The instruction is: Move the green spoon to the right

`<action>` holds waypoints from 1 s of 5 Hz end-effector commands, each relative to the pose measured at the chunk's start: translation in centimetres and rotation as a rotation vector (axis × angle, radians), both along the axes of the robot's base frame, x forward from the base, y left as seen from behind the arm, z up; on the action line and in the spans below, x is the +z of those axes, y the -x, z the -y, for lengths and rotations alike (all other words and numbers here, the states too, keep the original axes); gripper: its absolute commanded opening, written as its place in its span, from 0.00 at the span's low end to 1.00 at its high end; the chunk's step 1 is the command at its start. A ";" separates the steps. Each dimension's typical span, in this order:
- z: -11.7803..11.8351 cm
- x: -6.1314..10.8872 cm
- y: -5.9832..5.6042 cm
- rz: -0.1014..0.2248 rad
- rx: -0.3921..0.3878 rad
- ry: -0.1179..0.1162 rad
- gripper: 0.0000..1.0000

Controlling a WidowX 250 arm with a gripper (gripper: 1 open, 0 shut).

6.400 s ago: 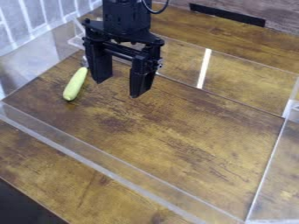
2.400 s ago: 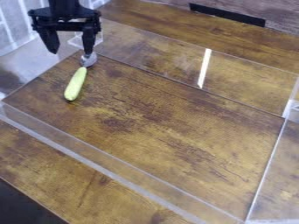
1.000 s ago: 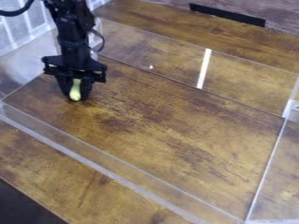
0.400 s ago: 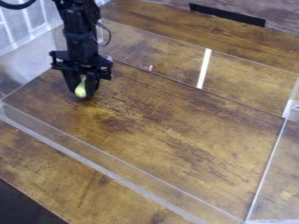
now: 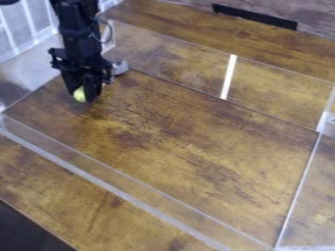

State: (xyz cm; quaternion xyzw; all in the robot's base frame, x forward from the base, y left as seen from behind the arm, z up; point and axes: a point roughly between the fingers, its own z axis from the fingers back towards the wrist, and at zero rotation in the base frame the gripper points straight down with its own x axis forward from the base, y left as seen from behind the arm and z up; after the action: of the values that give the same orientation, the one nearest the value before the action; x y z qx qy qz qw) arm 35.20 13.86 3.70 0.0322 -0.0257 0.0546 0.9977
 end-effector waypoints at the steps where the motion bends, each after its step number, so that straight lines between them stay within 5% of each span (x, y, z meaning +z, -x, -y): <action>1: -1.5 1.2 -0.5 0.044 -0.049 -0.019 0.00; 3: -0.5 0.9 -1.8 0.017 0.058 0.011 0.00; 5: -2.4 0.7 -2.1 -0.010 -0.026 0.029 0.00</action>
State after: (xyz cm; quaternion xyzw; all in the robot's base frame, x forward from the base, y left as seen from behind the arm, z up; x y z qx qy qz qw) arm 36.54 15.04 2.76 0.0037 0.0102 0.0457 0.9989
